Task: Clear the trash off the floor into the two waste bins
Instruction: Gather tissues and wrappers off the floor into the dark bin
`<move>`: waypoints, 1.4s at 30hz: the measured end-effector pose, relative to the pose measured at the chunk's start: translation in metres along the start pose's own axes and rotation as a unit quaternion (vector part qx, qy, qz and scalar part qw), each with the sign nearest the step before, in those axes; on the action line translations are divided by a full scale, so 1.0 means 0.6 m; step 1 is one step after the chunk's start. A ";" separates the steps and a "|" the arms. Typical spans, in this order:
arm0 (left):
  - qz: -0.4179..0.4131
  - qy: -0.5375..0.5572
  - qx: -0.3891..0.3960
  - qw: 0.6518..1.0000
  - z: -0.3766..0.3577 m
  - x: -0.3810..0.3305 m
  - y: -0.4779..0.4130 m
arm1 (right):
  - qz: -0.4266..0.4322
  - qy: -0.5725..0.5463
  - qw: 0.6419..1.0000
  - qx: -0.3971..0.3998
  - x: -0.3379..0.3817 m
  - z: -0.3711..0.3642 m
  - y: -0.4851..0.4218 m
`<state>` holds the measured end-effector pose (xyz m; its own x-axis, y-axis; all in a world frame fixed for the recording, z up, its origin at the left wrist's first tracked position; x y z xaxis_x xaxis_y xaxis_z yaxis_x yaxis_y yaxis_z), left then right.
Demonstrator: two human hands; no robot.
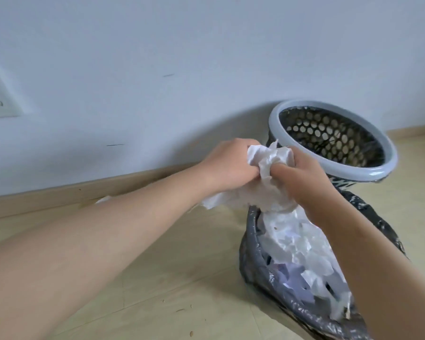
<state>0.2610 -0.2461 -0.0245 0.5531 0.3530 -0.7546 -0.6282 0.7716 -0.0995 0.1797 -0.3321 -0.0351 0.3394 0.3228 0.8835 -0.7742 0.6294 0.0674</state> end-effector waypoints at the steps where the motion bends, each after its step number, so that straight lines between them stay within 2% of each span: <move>1: -0.012 -0.005 0.012 1.000 -0.019 -0.024 -0.009 | -0.012 0.010 1.000 -0.004 -0.006 0.025 0.000; 4: -0.035 -0.009 0.036 0.999 -0.077 -0.084 -0.023 | -0.051 0.046 0.998 -0.008 -0.036 0.102 0.010; 7: -0.057 -0.065 0.081 0.993 -0.135 -0.108 -0.011 | -0.089 0.128 0.984 0.084 -0.072 0.135 0.030; 11: -0.083 -0.219 0.141 0.962 -0.201 -0.109 0.013 | -0.126 0.311 0.904 0.266 -0.127 0.129 0.065; 14: -0.098 -0.262 0.199 0.939 -0.237 -0.110 0.029 | -0.149 0.365 0.860 0.326 -0.169 0.115 0.077; 19: -0.096 -0.316 0.341 0.880 -0.304 -0.085 0.066 | -0.228 0.277 0.867 0.346 -0.234 0.085 0.099; 21: -0.101 -0.337 0.382 0.855 -0.320 -0.075 0.080 | -0.234 0.272 0.867 0.346 -0.249 0.075 0.103; 28: -0.098 -0.344 0.433 0.828 -0.325 -0.058 0.100 | -0.259 0.271 0.856 0.355 -0.263 0.061 0.102; 30: -0.097 -0.339 0.434 0.829 -0.313 -0.061 0.096 | -0.242 0.303 0.851 0.354 -0.251 0.066 0.094; 33: -0.109 -0.319 0.404 0.850 -0.280 -0.078 0.078 | -0.194 0.366 0.844 0.340 -0.217 0.083 0.071; 42: -0.069 -0.232 0.333 0.911 -0.165 -0.091 0.031 | -0.107 0.417 0.859 0.275 -0.106 0.120 0.031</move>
<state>0.1648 -0.3034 -0.0495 0.8709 0.2942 -0.3937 -0.1492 0.9215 0.3587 0.1051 -0.3917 -0.0569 0.5924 0.7807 0.1988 -0.7039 0.3816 0.5991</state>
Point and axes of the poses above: each hand's wrist, its own y-axis away from the middle knuckle, its own z-axis out of the back of the hand, x = y × z, the point moved 8 cm from there along -y, towards the middle knuckle, and after that the axes turned 2 degrees about -x, right-handed, at the moved point
